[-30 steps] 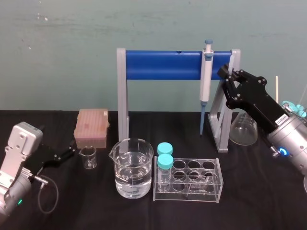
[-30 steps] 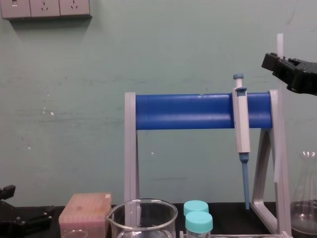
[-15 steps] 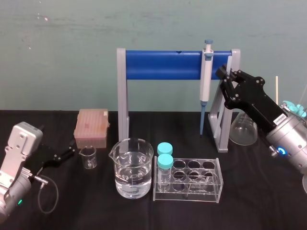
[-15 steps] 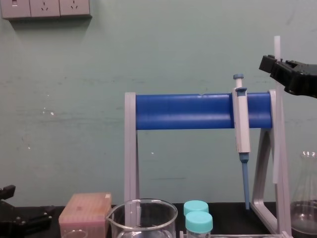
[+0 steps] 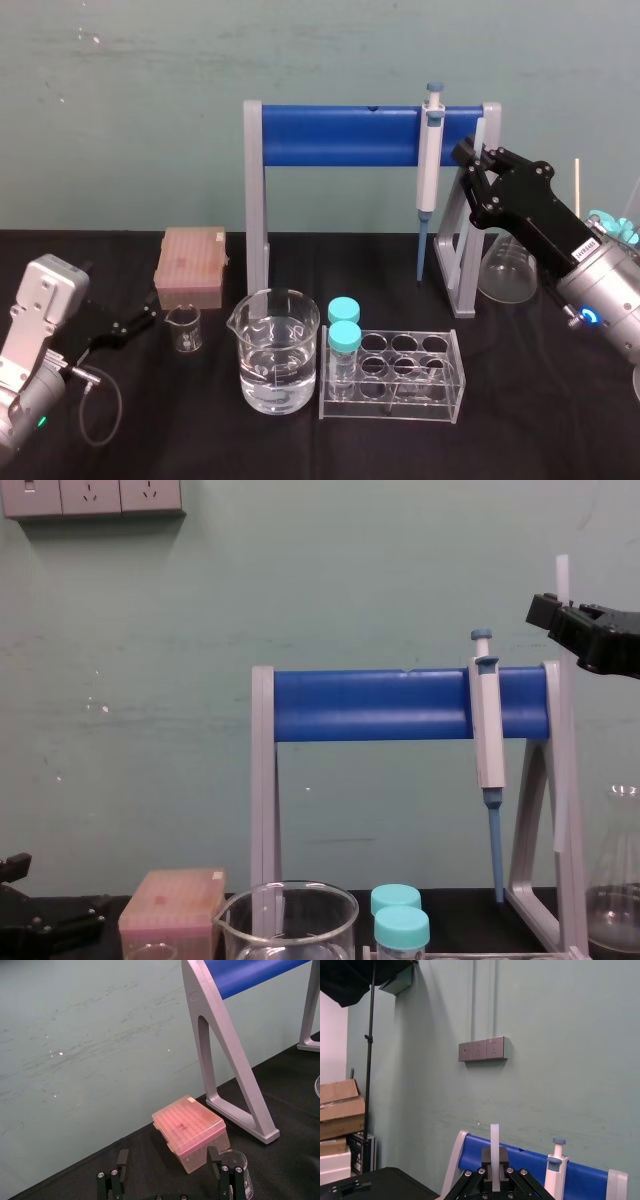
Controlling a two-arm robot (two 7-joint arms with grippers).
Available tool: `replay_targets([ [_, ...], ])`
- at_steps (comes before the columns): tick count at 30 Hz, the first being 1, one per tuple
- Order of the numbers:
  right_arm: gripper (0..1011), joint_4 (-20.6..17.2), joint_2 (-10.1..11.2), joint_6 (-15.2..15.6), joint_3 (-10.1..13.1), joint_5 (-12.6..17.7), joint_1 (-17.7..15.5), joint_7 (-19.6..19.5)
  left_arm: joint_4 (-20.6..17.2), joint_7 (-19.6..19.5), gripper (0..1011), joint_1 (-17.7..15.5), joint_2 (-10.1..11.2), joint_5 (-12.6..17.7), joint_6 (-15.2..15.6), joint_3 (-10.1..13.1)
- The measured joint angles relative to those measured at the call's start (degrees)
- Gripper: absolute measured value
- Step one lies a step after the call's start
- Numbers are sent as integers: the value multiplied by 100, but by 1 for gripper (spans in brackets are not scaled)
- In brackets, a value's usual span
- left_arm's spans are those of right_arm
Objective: Pick up the stirring rod with one hand, then place it down.
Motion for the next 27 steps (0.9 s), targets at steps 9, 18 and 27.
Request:
replay_targets([
  [9, 69, 4, 8, 6, 1, 4, -3, 9, 0, 0, 1000, 0, 0, 0, 0, 0],
  [18, 69, 39, 4, 13, -21, 12, 4, 28, 0, 0, 1000, 0, 0, 0, 0, 0],
  [27, 69, 84, 1, 6, -34, 15, 22, 42, 0, 0, 1000, 0, 0, 0, 0, 0],
])
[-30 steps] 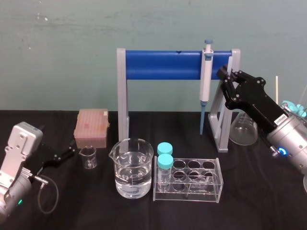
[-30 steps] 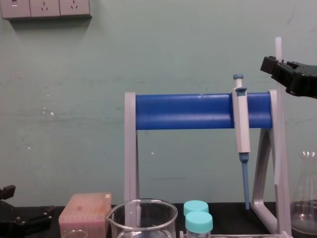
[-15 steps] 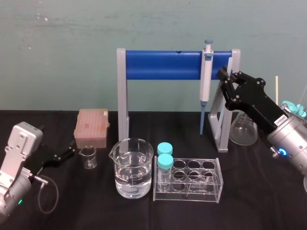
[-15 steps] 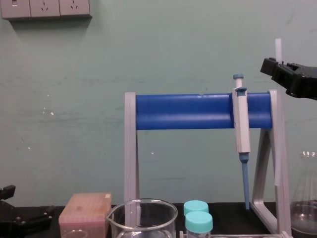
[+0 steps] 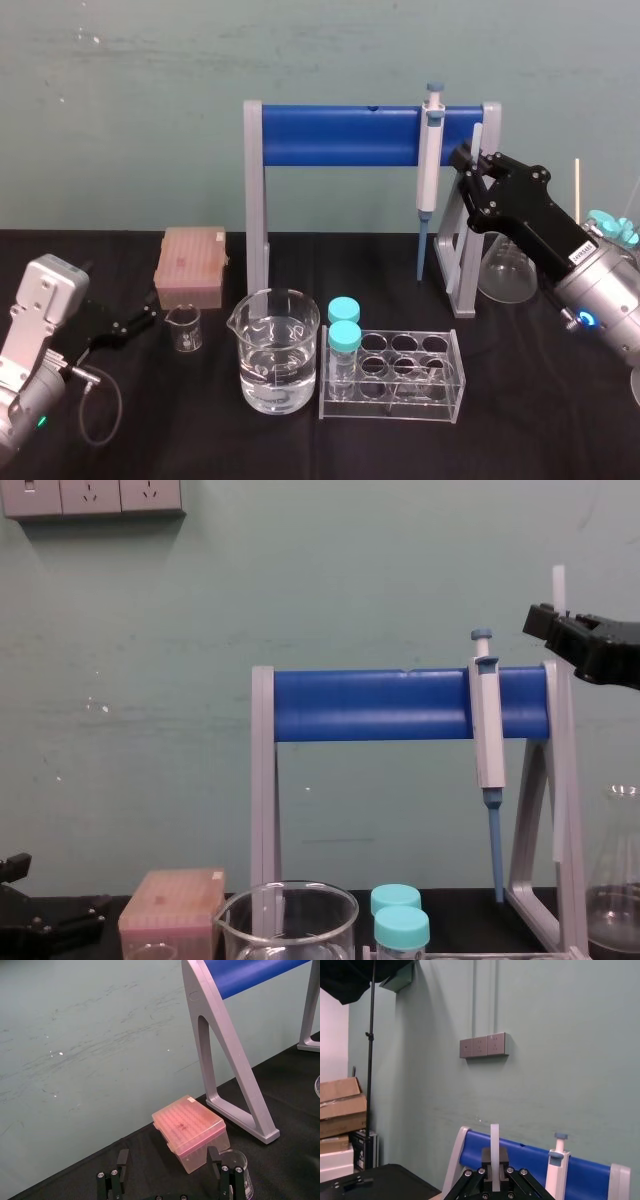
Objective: Pick up the stirring rod with one hand, then place it down.
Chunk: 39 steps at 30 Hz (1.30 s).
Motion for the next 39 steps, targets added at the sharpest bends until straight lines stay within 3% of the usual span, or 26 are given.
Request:
replay_targets([
  [10, 69, 30, 105, 159, -248, 196, -118, 372, 0, 0, 1000, 0, 0, 0, 1, 0],
  [20, 69, 106, 208, 119, -453, 351, -177, 628, 0, 0, 1000, 0, 0, 0, 0, 0],
  [39, 69, 684, 83, -43, -740, 363, 111, 822, 0, 0, 1000, 0, 0, 0, 0, 0],
])
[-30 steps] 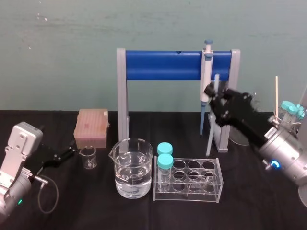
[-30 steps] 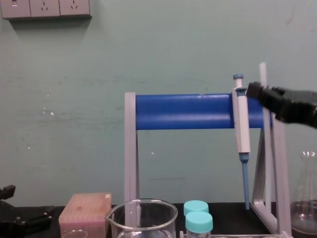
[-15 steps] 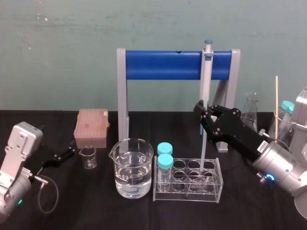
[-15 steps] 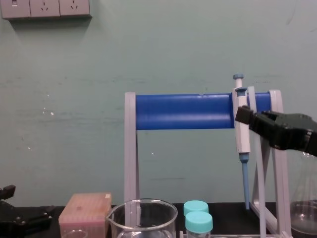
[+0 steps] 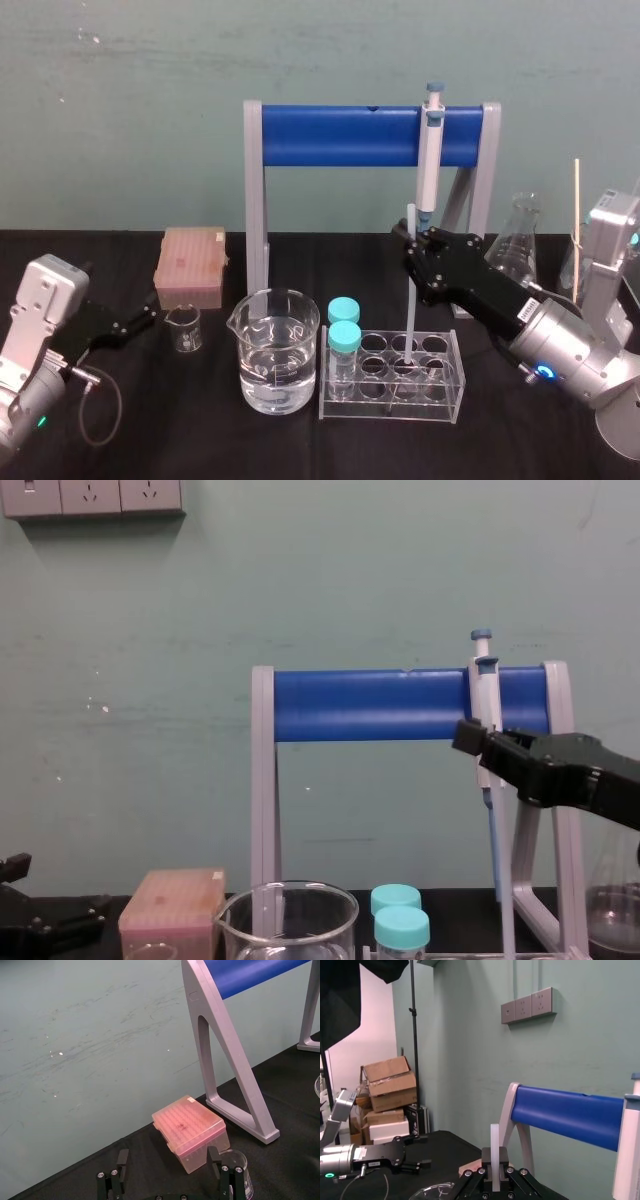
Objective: Pick up the stirring rod with one hand, then place it down.
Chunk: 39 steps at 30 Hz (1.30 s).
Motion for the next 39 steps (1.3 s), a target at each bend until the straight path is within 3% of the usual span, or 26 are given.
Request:
replay_targets([
  [18, 69, 596, -145, 118, -238, -147, 179, 7, 0, 0, 1000, 0, 0, 0, 0, 0],
  [39, 69, 800, -235, 249, -321, -299, 232, -102, 0, 0, 1000, 0, 0, 0, 0, 0],
])
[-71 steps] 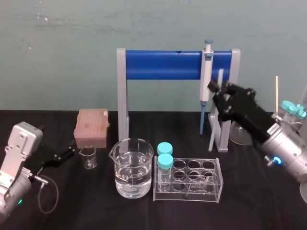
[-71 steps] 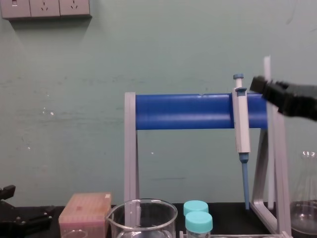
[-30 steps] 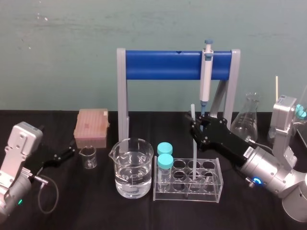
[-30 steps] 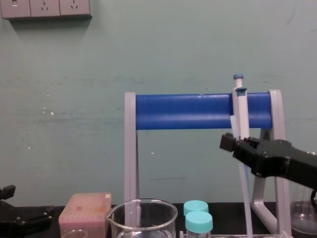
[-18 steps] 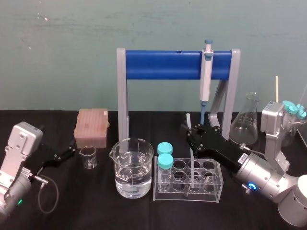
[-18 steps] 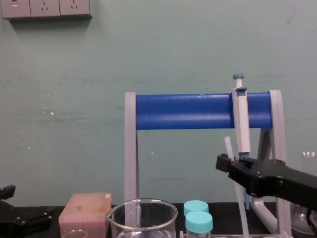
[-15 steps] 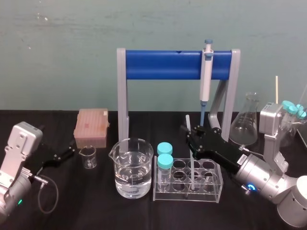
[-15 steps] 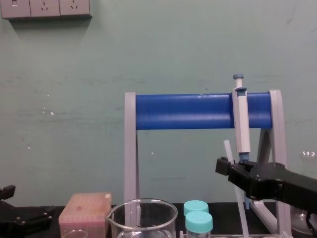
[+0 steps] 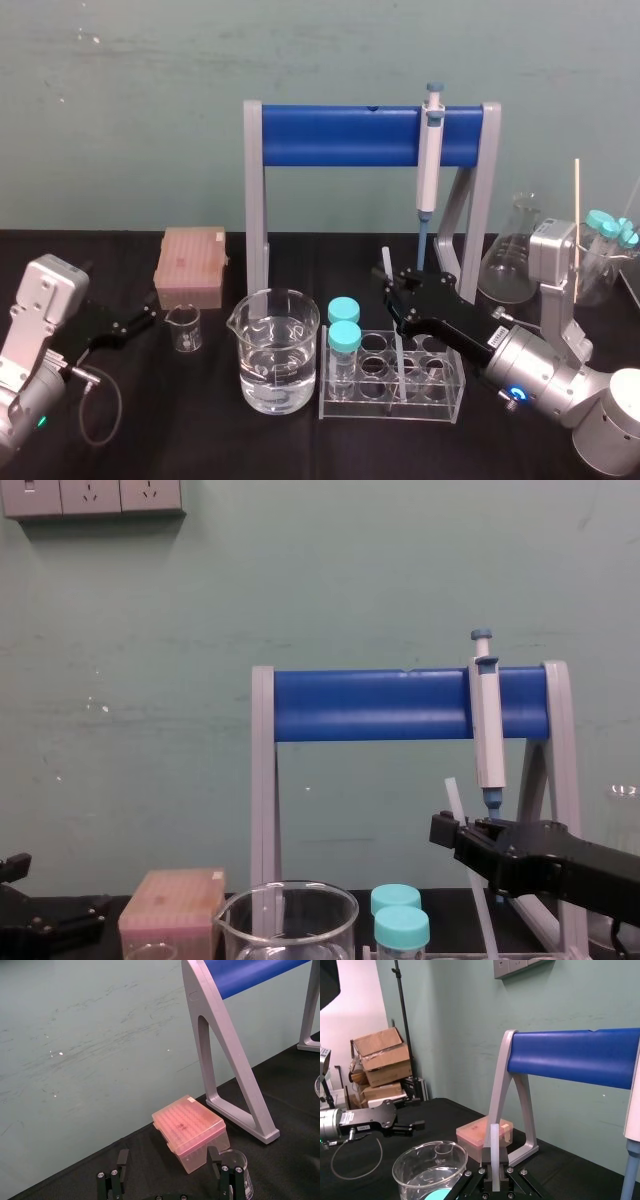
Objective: Pick up the stirring rod with one hand, then place it down.
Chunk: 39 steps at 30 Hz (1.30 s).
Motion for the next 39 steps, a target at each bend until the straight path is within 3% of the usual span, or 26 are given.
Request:
replay_targets([
  [15, 94, 16, -6, 7, -10, -43, 18, -31, 0, 0, 1000, 0, 0, 0, 0, 0],
  [39, 836, 5, -6, 5, -2, -28, 10, -28, 0, 0, 1000, 0, 0, 0, 0, 0],
])
